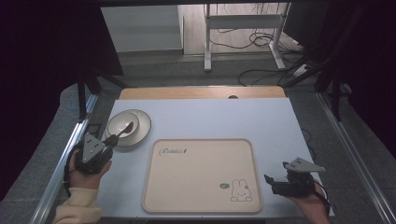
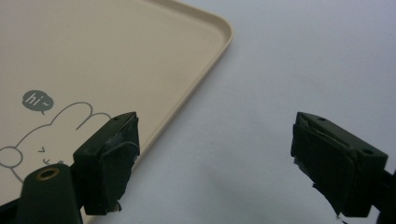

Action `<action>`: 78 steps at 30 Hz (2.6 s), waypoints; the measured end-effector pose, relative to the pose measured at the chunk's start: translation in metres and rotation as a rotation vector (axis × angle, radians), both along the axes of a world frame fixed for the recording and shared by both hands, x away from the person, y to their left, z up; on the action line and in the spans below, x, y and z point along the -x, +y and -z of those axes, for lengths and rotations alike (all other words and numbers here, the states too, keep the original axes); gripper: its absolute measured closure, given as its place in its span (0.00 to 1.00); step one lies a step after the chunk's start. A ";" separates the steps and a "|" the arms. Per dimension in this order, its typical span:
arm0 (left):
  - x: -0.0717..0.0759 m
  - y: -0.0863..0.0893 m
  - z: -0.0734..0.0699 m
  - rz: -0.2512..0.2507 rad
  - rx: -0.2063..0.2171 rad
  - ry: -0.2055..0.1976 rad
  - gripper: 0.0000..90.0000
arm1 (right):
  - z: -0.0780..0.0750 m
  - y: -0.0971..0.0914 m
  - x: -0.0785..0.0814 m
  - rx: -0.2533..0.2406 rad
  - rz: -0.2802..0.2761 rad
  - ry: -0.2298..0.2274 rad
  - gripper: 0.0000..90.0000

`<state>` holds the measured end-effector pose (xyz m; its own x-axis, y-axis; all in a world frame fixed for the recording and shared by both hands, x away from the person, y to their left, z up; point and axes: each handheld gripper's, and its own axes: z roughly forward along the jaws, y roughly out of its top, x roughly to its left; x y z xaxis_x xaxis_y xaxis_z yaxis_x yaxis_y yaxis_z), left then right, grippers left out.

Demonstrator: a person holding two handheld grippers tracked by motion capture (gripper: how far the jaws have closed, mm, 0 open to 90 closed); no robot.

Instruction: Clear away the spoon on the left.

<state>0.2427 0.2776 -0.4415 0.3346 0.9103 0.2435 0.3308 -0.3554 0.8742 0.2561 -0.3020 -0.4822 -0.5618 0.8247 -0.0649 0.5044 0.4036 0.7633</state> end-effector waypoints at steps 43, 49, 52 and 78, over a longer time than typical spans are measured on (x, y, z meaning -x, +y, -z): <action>0.005 -0.022 -0.009 0.067 0.001 -0.025 0.93 | 0.000 0.000 0.000 0.006 -0.002 0.000 0.17; 0.006 -0.027 -0.008 0.086 -0.001 -0.023 0.93 | 0.001 0.000 0.000 0.007 -0.003 0.000 0.17; 0.007 -0.029 -0.009 0.094 -0.003 -0.026 0.93 | 0.001 0.000 0.000 0.006 -0.003 0.001 0.17; 0.011 -0.046 -0.011 0.157 -0.032 -0.021 0.93 | 0.001 0.000 0.000 0.007 -0.002 0.002 0.17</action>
<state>0.2317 0.2318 -0.4305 0.4664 0.8392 0.2798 0.2509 -0.4288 0.8679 0.2560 -0.3023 -0.4830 -0.5639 0.8229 -0.0697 0.5047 0.4102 0.7596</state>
